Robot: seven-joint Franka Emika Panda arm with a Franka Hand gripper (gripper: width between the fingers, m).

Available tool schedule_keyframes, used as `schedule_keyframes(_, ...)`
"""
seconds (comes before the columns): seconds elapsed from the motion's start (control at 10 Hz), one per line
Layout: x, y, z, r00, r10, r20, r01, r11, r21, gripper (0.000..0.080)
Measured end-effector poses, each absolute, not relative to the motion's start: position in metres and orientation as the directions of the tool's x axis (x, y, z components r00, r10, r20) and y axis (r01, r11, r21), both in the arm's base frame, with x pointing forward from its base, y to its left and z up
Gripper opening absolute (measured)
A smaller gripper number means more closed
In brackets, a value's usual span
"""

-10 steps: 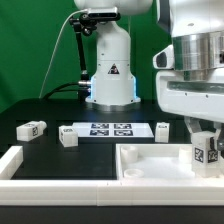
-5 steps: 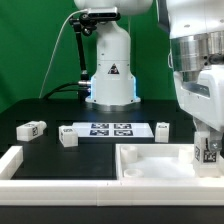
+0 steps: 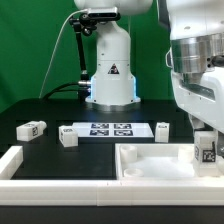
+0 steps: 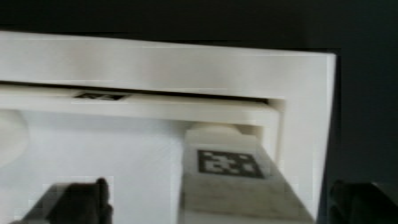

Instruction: Assemble one leg

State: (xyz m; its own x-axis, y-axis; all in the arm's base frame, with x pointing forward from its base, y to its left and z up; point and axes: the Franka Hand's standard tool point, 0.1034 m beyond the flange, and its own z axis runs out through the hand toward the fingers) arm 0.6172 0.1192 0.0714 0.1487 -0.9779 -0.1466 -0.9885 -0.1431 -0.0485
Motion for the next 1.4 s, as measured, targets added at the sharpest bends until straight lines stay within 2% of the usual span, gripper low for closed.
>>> schedule_keyframes(0.2, 0.6178, 0.1194, 0.0709, 0.380, -0.917, -0.124, -0.924, -0.373, -0.081, 0.0648)
schedule_keyframes(0.5, 0.6187, 0.1182, 0.0718, 0.617, -0.782, -0.089, -0.786, -0.609, -0.105, 0.0649)
schedule_keyframes(0.7, 0.6204, 0.1185, 0.0739, 0.765, -0.643, -0.040, -0.644, -0.759, -0.095, 0.0649)
schedule_keyframes(0.9, 0.6204, 0.1233, 0.0740, 0.900, -0.436, 0.016, -0.434, -0.899, -0.061, 0.0649)
schedule_keyframes(1.4, 0.6221, 0.1147, 0.0730, 0.999, -0.010, 0.048, -0.009, -0.999, -0.036, 0.0649)
